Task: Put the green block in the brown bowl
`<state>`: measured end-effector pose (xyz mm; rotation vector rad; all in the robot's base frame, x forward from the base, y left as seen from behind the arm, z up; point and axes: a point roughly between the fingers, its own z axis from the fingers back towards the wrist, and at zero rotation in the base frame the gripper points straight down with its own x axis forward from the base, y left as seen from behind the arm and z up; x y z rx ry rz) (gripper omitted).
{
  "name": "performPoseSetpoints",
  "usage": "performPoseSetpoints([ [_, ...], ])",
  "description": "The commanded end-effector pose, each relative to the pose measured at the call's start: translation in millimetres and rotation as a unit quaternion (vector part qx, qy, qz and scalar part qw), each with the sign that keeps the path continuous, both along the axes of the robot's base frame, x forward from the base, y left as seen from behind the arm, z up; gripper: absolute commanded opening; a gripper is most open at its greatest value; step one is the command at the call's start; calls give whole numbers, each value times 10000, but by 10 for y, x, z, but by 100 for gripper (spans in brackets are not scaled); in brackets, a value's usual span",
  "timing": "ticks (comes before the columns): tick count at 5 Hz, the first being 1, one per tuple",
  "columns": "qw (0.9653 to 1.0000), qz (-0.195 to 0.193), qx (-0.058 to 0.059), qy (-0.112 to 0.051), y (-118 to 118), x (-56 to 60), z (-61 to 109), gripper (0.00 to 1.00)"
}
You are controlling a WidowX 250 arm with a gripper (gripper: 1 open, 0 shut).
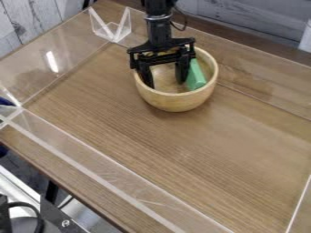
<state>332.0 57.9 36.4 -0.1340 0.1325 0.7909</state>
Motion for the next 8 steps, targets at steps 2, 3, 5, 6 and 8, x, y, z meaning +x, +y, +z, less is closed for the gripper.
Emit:
performPoseSetpoints([
  [2, 9990, -21, -1, -457, -42, 117, 192, 100],
  [3, 9991, -30, -89, -415, -18, 133, 183, 100],
  [5, 9988, -159, -333, -309, -37, 89, 216, 100],
  [6, 9986, -218, -255, -418, -77, 91, 240, 100],
  [8, 9980, -285, -148, -538, -81, 127, 294, 100],
])
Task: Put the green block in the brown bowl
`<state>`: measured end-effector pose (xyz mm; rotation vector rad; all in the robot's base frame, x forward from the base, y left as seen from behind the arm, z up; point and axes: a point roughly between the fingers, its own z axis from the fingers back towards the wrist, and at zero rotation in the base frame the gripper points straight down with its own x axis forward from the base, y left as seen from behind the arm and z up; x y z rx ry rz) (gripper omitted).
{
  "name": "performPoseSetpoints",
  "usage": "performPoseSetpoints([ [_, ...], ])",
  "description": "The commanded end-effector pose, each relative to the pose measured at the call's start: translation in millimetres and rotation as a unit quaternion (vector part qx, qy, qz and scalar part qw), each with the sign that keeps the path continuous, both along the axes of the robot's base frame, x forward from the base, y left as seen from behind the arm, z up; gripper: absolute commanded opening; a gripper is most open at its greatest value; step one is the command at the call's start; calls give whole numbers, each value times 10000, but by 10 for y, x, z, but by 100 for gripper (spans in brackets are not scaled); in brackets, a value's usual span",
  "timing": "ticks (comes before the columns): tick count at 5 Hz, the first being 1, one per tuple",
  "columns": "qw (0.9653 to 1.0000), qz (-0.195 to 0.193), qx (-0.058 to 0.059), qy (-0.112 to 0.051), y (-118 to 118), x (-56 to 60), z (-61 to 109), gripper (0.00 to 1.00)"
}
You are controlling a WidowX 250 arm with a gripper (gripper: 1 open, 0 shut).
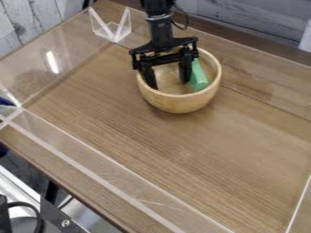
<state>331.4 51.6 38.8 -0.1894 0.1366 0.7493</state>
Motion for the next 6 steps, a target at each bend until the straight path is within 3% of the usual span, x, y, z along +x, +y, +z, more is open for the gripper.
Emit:
performPoseSetpoints([
  [1, 9988, -100, 143, -448, 14, 167, 299, 100],
  [3, 9980, -116, 119, -604, 99, 198, 318, 100],
  [5, 9967, -124, -159, -791, 82, 181, 471, 100],
  [6, 9950, -48, -257, -964, 143, 195, 635, 100],
])
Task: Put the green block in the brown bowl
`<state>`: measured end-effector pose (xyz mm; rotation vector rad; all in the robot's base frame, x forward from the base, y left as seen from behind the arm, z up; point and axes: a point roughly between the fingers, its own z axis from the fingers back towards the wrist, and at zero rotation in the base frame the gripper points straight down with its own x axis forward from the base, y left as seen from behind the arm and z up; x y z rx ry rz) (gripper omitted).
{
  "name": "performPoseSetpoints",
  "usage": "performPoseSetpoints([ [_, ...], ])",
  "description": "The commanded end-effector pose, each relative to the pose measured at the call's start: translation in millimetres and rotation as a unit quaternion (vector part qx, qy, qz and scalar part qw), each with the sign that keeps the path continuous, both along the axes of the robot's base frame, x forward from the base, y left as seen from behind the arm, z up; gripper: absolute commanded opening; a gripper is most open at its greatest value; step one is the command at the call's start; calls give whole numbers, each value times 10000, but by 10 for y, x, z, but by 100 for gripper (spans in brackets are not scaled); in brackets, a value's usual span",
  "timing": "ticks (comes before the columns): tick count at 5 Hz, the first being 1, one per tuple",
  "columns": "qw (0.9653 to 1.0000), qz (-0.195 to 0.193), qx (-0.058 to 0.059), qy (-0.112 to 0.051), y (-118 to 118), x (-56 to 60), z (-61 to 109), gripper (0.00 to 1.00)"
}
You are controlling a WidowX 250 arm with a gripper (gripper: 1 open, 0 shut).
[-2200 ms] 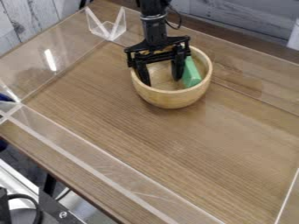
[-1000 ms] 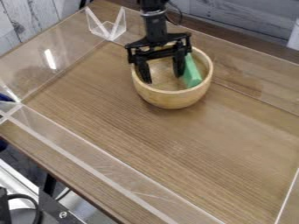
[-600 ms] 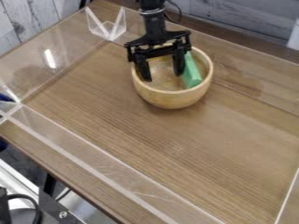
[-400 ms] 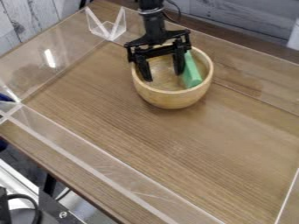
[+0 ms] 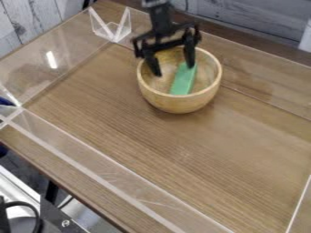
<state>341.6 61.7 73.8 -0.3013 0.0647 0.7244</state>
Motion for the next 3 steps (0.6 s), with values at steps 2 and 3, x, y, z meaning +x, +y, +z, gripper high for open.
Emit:
performPoseSetpoints([
  [2, 9985, 55, 130, -527, 97, 99, 577, 100],
  [3, 9986, -69, 221, -475, 144, 50, 816, 100],
])
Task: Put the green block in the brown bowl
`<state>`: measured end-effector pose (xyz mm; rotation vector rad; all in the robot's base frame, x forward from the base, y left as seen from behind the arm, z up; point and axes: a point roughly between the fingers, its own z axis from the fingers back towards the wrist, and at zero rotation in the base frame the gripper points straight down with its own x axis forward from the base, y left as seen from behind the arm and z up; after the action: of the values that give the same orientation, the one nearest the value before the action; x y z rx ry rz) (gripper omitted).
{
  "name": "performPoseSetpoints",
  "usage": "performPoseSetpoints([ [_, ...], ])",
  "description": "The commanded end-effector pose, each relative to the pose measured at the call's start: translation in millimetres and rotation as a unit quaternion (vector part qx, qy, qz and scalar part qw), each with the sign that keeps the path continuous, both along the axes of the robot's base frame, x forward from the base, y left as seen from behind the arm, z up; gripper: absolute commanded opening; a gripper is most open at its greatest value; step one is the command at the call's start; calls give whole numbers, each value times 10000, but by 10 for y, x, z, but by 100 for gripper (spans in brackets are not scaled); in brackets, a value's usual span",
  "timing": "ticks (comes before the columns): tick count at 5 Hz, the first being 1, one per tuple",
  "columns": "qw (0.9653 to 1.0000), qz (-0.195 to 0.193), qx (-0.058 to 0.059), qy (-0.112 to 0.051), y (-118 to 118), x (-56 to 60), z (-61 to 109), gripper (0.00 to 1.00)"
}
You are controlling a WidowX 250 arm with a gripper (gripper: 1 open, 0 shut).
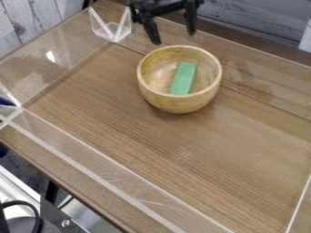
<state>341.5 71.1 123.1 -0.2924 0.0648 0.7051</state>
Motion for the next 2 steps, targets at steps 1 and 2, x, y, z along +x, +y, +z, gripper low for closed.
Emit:
performPoseSetpoints([
  [1, 9985, -342, 201, -381, 215, -27, 331, 100],
  [2, 9952, -812, 523, -157, 470, -168, 245, 100],
])
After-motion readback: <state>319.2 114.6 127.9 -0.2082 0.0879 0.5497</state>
